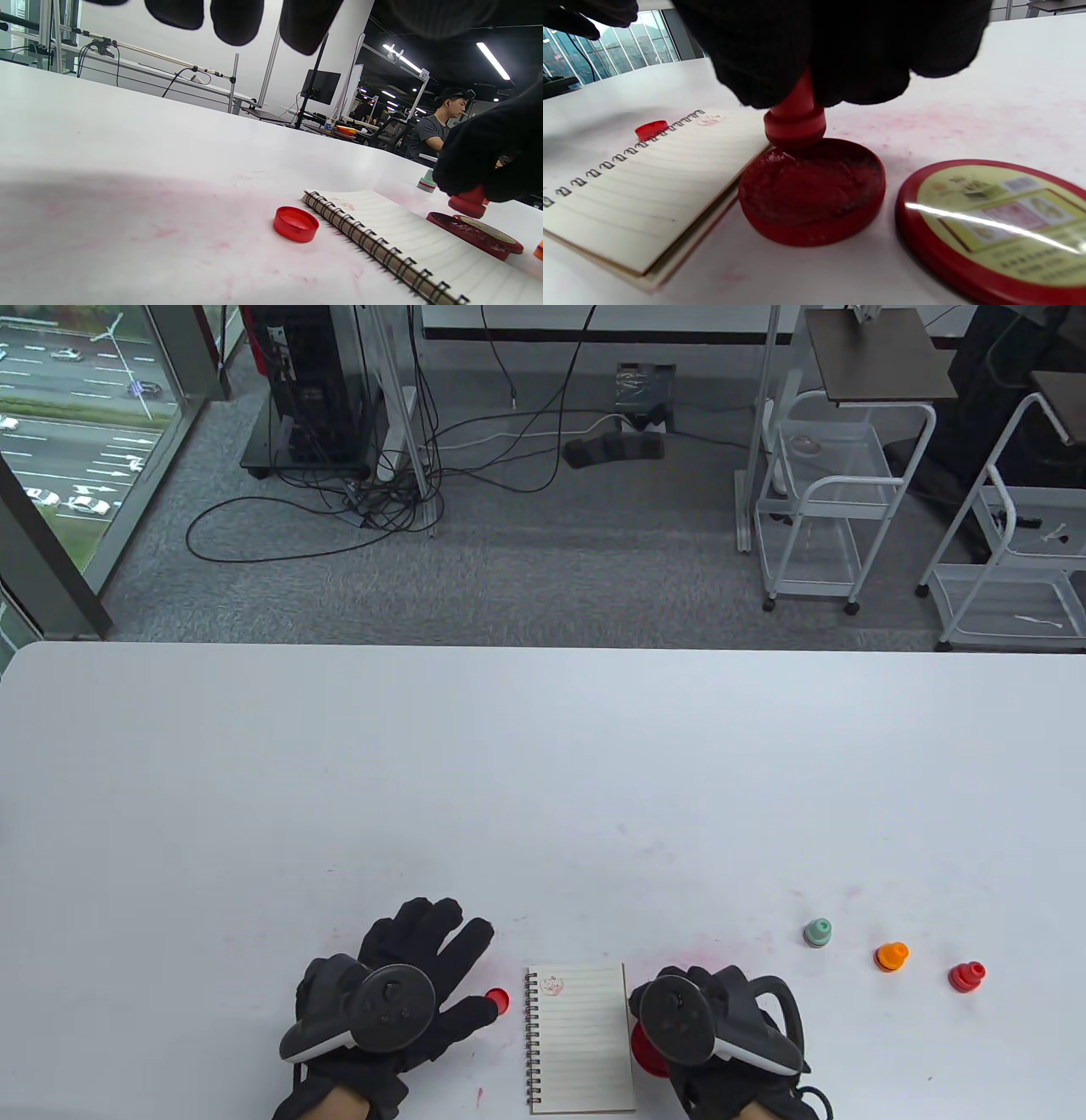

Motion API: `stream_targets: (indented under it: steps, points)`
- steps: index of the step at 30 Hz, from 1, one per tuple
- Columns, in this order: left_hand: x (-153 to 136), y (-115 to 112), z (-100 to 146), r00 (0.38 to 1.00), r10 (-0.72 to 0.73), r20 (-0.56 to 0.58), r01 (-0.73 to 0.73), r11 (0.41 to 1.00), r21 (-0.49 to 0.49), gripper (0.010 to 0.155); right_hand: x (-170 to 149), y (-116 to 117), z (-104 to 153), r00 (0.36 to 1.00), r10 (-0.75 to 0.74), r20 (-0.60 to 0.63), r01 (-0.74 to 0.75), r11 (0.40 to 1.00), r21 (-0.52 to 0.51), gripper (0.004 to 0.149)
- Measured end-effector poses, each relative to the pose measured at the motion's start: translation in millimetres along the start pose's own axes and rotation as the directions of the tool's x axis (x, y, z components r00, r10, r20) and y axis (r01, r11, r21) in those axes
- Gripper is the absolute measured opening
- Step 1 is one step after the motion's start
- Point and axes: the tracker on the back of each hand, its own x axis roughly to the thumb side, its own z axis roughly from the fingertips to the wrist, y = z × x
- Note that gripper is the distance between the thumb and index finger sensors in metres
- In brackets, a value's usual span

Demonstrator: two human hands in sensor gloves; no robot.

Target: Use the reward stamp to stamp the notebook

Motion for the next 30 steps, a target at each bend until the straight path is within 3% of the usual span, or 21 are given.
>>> stream_targets:
  steps: [7, 19, 30]
  points:
    - [0, -1, -1, 1.000, 0.005, -0.007, -0.006, 1.000, -0.016, 0.083, 3, 17, -10, 0.999, 0.035, -0.003, -0.034, 0.990, 0.136, 0.040]
    - [0, -2, -1, 1.000, 0.014, -0.014, -0.015, 1.000, -0.028, 0.083, 5, 16, -13, 0.998, 0.040, -0.045, -0.032, 0.986, 0.166, 0.039]
    - [1, -3, -2, 1.000, 0.016, -0.013, -0.017, 0.999, -0.036, 0.082, 14, 16, -14, 0.990, 0.136, -0.032, -0.130, 0.980, 0.152, 0.039]
